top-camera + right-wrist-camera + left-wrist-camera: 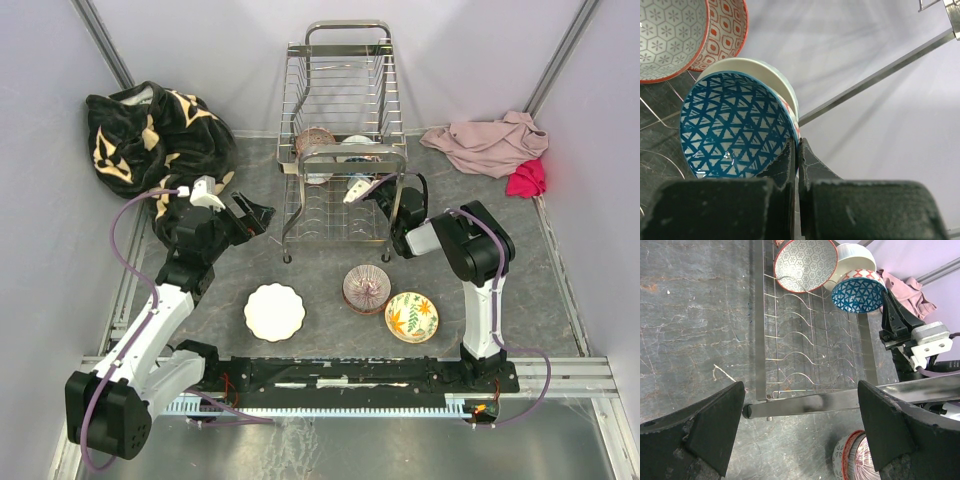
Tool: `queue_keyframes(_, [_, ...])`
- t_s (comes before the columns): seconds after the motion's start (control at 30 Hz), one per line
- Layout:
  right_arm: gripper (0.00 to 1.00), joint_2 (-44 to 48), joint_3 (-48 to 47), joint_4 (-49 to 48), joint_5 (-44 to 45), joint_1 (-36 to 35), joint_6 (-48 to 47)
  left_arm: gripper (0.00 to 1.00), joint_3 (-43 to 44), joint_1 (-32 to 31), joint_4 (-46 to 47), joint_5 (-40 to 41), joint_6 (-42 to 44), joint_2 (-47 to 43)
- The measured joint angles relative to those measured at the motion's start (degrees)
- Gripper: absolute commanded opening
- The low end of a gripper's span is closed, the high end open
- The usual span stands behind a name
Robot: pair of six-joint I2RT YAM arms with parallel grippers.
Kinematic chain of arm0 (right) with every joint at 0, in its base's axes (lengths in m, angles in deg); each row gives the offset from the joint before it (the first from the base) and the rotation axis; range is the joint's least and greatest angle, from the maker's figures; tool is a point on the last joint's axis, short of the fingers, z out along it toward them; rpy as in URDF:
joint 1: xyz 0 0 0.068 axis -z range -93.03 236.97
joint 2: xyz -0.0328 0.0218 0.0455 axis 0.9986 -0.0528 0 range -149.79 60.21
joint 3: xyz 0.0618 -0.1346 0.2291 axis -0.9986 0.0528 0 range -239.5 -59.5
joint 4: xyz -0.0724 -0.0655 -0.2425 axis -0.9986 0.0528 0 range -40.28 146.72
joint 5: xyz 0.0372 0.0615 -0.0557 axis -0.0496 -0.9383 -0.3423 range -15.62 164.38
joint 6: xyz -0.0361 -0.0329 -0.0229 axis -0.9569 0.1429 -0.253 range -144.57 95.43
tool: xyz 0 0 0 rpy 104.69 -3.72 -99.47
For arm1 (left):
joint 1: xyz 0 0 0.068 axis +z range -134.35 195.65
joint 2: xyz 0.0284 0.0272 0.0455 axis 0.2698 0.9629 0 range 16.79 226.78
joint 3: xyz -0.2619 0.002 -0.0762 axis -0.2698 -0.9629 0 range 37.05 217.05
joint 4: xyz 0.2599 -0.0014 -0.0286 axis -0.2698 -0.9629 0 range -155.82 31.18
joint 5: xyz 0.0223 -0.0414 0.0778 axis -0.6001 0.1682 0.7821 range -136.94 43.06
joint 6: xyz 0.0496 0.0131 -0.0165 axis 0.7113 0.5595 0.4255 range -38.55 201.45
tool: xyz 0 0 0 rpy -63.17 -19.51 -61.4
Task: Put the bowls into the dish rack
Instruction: Place the bowl in the dish rack.
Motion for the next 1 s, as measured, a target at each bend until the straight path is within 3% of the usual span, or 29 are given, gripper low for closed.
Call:
queue_keyframes(0.43, [0.01,0.07,2.05,-0.33,-5.31,-0.07,1.57,0.99,-0.13,-0.17,0.07,0.0,0.0,-0.11])
queue_keyframes(0.83, [0.35,0.07,2.93,-0.79,-5.27,-0.07,5.51,0.99,-0.57,-0.42,-0.02,0.02,0.0,-0.66])
queue_keyframes(1.0, [0.56,0.2,3.04,-0.72,-5.25,-0.07,9.46,0.99,-0.57,-0.42,-0.04,0.02,-0.02,-0.83])
